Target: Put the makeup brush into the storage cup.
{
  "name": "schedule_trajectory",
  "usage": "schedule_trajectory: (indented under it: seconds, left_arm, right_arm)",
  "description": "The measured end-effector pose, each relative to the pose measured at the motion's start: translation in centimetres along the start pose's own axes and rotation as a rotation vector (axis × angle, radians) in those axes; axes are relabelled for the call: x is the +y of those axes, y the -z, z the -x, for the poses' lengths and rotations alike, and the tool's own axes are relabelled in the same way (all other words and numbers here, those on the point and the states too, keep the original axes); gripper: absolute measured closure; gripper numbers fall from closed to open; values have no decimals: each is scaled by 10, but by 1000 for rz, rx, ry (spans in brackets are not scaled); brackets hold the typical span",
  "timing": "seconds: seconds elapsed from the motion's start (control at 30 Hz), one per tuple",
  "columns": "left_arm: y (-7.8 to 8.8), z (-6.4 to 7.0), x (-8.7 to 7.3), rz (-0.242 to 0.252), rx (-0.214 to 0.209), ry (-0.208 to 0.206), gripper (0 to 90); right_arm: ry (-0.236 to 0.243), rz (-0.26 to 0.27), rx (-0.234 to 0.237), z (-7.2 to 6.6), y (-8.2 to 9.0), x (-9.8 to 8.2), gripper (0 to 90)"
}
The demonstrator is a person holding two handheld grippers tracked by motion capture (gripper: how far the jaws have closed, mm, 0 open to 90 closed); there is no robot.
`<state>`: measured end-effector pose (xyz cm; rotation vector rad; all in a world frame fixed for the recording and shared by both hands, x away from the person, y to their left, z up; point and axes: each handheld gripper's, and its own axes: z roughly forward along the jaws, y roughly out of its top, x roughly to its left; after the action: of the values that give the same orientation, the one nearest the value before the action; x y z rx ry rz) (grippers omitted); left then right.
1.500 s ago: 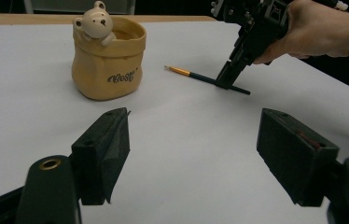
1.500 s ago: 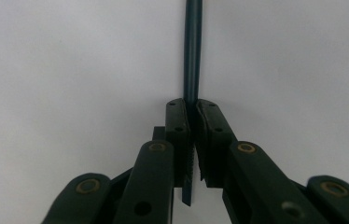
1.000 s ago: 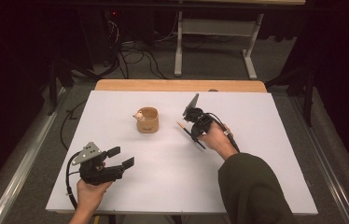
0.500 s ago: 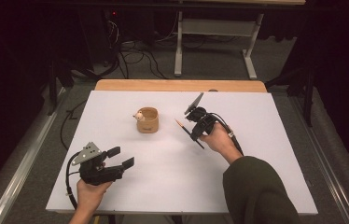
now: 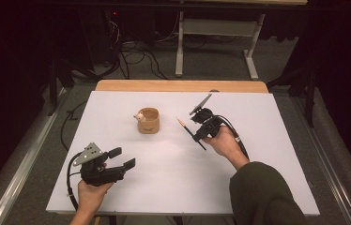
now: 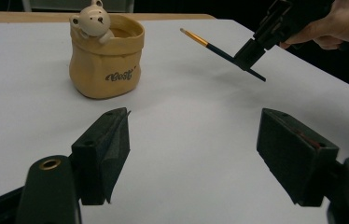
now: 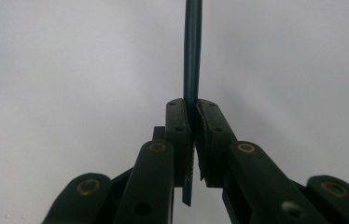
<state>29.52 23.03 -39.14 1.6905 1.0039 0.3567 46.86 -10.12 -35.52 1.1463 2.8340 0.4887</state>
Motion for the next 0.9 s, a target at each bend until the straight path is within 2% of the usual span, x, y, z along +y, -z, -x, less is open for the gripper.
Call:
schedule_trajectory:
  seconds: [0.07, 0.1, 0.43, 0.47, 0.6, 0.63, 0.87, 0.9]
  left_arm:
    - [0, 0, 0, 1, -1, 0, 259]
    - [0, 0, 0, 2, -1, 1, 258]
    - [2, 0, 1, 8, 2, 3, 248]
    - [2, 0, 1, 11, 4, 2, 246]
    - [4, 0, 2, 23, 7, -2, 238]
    - [4, 0, 2, 25, 0, -5, 241]
    - [2, 1, 2, 20, -16, -18, 241]
    - [1, 1, 2, 16, -16, -16, 239]
  right_arm:
    - [4, 15, 3, 1, 2, -2, 863]
    - [-13, 18, 7, 0, 2, -3, 863]
    - [2, 67, 26, 1, 9, -9, 863]
    - [-16, 69, 27, -1, 10, -10, 863]
    - [2, 101, 30, -1, 14, -12, 863]
    - [-10, 101, 33, -2, 15, -13, 863]
    - [-2, 141, 45, -2, 18, -20, 863]
    - [-17, 142, 45, -3, 19, -21, 863]
